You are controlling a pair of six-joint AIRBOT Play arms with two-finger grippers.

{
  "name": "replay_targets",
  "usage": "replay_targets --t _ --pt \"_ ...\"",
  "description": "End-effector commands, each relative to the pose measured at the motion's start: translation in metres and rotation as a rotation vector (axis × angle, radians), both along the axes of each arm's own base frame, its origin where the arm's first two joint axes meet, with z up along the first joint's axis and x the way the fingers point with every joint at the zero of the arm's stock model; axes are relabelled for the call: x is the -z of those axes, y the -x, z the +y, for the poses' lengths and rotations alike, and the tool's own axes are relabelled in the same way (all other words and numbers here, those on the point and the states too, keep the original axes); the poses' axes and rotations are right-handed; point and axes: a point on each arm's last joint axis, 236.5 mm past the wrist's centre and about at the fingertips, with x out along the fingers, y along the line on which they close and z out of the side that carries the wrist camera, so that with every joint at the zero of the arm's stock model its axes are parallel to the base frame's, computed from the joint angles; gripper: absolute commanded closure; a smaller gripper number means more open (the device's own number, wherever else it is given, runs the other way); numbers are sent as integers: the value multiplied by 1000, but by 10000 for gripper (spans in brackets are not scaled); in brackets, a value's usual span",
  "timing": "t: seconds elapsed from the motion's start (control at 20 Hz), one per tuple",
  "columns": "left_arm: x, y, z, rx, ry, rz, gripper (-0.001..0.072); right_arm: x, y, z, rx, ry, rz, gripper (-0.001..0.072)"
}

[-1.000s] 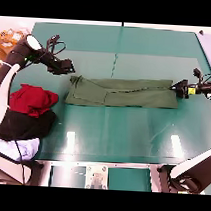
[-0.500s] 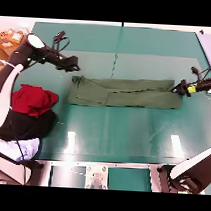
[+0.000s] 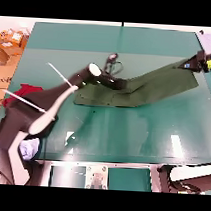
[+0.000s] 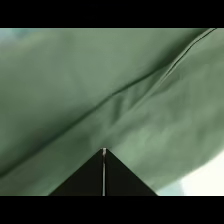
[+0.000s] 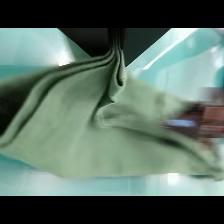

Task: Fold the shirts.

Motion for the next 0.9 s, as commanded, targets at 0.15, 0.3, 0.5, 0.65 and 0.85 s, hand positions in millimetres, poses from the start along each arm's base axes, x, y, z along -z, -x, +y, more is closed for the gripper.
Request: replay_targets --t 0.15,0.3,0.5,0.65,0.85 --pt "27 37 -89 32 132 128 683 -53 22 55 -43 4 -67 693" --pt "30 37 -85 37 135 150 683 -52 22 56 -44 4 -63 693" --pt "9 33 -45 166 122 218 684 -52 21 57 -19 -8 -43 693" --pt "-22 12 44 228 -49 226 684 -54 21 73 -41 -17 -42 693" --pt "-72 -29 204 52 -372 139 684 -58 11 135 -72 -51 -67 693"
